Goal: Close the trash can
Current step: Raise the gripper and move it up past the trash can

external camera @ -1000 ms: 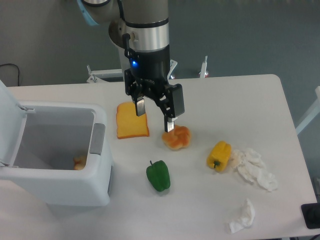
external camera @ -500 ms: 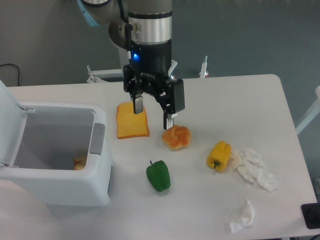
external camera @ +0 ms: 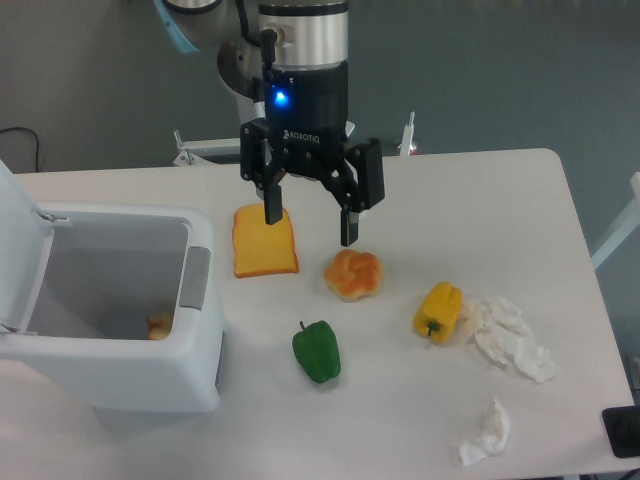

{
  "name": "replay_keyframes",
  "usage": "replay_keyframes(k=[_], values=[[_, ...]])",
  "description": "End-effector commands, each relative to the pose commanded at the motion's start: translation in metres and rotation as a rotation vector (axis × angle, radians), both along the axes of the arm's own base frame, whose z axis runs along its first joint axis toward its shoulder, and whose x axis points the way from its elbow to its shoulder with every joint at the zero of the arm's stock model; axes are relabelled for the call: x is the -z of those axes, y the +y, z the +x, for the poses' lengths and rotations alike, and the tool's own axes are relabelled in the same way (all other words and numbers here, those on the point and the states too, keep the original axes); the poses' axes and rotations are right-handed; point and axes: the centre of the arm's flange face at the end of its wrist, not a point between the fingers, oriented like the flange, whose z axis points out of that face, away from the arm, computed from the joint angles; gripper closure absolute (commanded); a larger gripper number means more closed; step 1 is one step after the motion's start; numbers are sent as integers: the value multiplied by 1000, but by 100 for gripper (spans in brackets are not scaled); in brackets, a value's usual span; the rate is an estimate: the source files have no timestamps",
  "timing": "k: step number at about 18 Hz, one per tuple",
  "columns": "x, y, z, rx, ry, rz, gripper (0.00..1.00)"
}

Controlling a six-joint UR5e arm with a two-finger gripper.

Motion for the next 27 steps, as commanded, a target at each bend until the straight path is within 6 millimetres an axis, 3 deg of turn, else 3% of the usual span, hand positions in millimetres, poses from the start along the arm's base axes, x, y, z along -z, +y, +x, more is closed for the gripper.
replay_keyframes(k=[6,10,14,19,27], values=[[-4,29,45,-65,-237,135,0],[-37,30,66,-70,-322,233,0],[-56,27,86,-56,-446,310,0],[-80,26,130,39,-575,376,0],[-86,38,200,215,-670,373,0]])
